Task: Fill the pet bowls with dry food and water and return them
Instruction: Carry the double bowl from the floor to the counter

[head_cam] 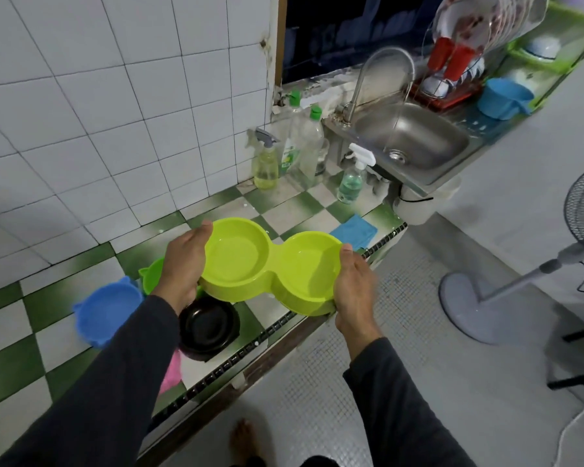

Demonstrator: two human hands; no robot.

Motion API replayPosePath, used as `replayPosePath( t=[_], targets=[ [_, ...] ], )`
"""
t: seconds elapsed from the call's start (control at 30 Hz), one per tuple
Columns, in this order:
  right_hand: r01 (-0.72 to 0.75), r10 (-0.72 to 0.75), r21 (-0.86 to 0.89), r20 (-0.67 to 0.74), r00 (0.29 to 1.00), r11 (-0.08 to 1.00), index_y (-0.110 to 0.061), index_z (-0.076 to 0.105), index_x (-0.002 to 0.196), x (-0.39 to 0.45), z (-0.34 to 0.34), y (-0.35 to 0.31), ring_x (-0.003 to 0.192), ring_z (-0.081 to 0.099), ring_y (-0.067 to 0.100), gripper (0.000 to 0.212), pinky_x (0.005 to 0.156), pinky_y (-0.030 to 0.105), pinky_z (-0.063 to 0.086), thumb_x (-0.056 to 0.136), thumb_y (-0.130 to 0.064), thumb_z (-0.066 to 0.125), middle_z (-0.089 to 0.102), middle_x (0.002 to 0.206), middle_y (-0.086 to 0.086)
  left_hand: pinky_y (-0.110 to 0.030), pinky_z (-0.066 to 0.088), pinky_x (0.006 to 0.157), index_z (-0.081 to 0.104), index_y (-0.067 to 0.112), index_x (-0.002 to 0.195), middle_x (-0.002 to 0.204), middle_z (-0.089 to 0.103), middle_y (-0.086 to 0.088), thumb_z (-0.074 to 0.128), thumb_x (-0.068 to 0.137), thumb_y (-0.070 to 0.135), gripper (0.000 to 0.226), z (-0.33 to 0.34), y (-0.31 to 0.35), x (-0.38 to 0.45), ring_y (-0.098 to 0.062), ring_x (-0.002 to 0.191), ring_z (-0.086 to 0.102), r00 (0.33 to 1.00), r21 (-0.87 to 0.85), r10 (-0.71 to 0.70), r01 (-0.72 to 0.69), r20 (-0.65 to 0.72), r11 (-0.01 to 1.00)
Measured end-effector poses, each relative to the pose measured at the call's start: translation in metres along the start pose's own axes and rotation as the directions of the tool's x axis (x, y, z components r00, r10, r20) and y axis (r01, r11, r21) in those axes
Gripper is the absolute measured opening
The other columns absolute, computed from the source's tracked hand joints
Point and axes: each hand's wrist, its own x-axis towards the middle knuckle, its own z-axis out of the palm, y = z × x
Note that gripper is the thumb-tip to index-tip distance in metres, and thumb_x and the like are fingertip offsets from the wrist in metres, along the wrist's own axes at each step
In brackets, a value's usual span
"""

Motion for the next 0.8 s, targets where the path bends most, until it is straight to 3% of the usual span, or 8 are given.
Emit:
replayPosePath(
  t=[0.07, 0.1, 0.2, 0.37, 0.47, 0.57, 0.7, 0.8],
  targets=[
    [-0.010, 0.010, -0.028, -0.009, 1.000, 1.000, -0.027, 0.066, 0.124, 0.012, 0.010, 0.004, 0.111, 0.059, 0.017, 0.041, 0.098, 0.042, 0.049, 0.103, -0.055, 0.045, 0.063, 0.115, -0.009, -0.020, 0.052, 0.068, 0.073, 0.031, 0.095, 0.082, 0.074, 0.024, 0.066, 0.098, 0.047, 0.017, 0.004, -0.002, 0.019, 0.005, 0.080, 0.070, 1.000, 0.019, -0.011, 0.011, 0.020, 1.000],
    [-0.020, 0.019, -0.034, -0.013, 1.000, 0.999, -0.027, 0.066, 0.125, 0.017, 0.014, 0.006, 0.112, 0.058, 0.018, 0.043, 0.101, 0.045, 0.049, 0.103, -0.056, 0.044, 0.062, 0.114, -0.009, -0.019, 0.051, 0.066, 0.073, 0.032, 0.096, 0.084, 0.074, 0.024, 0.067, 0.098, 0.048, 0.017, 0.006, -0.004, 0.027, 0.005, 0.081, 0.070, 0.999, 0.029, -0.019, 0.018, 0.035, 0.999],
    [-0.045, 0.044, -0.046, -0.030, 0.999, 0.998, -0.027, 0.063, 0.130, 0.034, 0.026, 0.015, 0.113, 0.056, 0.018, 0.046, 0.103, 0.047, 0.049, 0.102, -0.058, 0.043, 0.060, 0.111, -0.013, -0.020, 0.046, 0.072, 0.073, 0.032, 0.110, 0.093, 0.067, 0.028, 0.067, 0.097, 0.049, 0.023, 0.015, -0.007, 0.050, 0.006, 0.093, 0.061, 0.998, 0.044, -0.038, 0.036, 0.054, 0.998],
    [-0.072, 0.070, -0.063, -0.043, 0.997, 0.995, -0.023, 0.061, 0.134, 0.065, 0.041, 0.029, 0.118, 0.055, 0.020, 0.050, 0.105, 0.046, 0.047, 0.104, -0.056, 0.041, 0.059, 0.126, -0.006, -0.024, 0.049, 0.078, 0.071, 0.033, 0.103, 0.103, 0.069, 0.020, 0.068, 0.098, 0.045, 0.013, 0.033, -0.018, 0.082, 0.000, 0.097, 0.063, 0.997, 0.100, -0.068, 0.063, 0.044, 0.993],
    [-0.081, 0.078, -0.062, -0.049, 0.996, 0.995, -0.025, 0.063, 0.132, 0.082, 0.048, 0.039, 0.116, 0.055, 0.018, 0.047, 0.099, 0.038, 0.046, 0.104, -0.056, 0.041, 0.060, 0.130, -0.003, -0.028, 0.048, 0.077, 0.069, 0.026, 0.107, 0.100, 0.068, 0.014, 0.067, 0.097, 0.050, 0.026, 0.045, -0.027, 0.100, -0.003, 0.092, 0.062, 0.998, 0.140, -0.050, 0.046, 0.024, 0.989],
    [-0.084, 0.080, -0.077, -0.062, 0.995, 0.993, -0.024, 0.062, 0.134, 0.095, 0.057, 0.049, 0.121, 0.054, 0.019, 0.047, 0.105, 0.041, 0.046, 0.105, -0.054, 0.040, 0.059, 0.131, -0.004, -0.032, 0.043, 0.071, 0.060, 0.012, 0.103, 0.087, 0.055, 0.004, 0.067, 0.094, 0.057, 0.047, 0.055, -0.036, 0.116, -0.011, 0.079, 0.051, 0.998, 0.190, -0.047, 0.052, -0.032, 0.980],
    [-0.113, 0.106, -0.085, -0.080, 0.991, 0.990, -0.023, 0.057, 0.140, 0.108, 0.069, 0.064, 0.126, 0.052, 0.020, 0.050, 0.109, 0.043, 0.043, 0.106, -0.053, 0.037, 0.057, 0.139, 0.000, -0.040, 0.048, 0.086, 0.064, 0.009, 0.108, 0.105, 0.063, -0.007, 0.065, 0.099, 0.043, 0.035, 0.063, -0.046, 0.138, -0.025, 0.098, 0.058, 0.994, 0.184, -0.101, 0.107, -0.042, 0.977],
    [-0.114, 0.101, -0.128, -0.102, 0.990, 0.985, -0.026, 0.056, 0.138, 0.116, 0.075, 0.077, 0.121, 0.051, 0.018, 0.046, 0.106, 0.039, 0.042, 0.107, -0.051, 0.035, 0.055, 0.127, -0.006, -0.048, 0.049, 0.103, 0.070, 0.013, 0.121, 0.125, 0.068, -0.008, 0.059, 0.103, 0.028, 0.026, 0.065, -0.054, 0.150, -0.029, 0.117, 0.061, 0.993, 0.224, -0.119, 0.120, -0.020, 0.967]
  ],
)
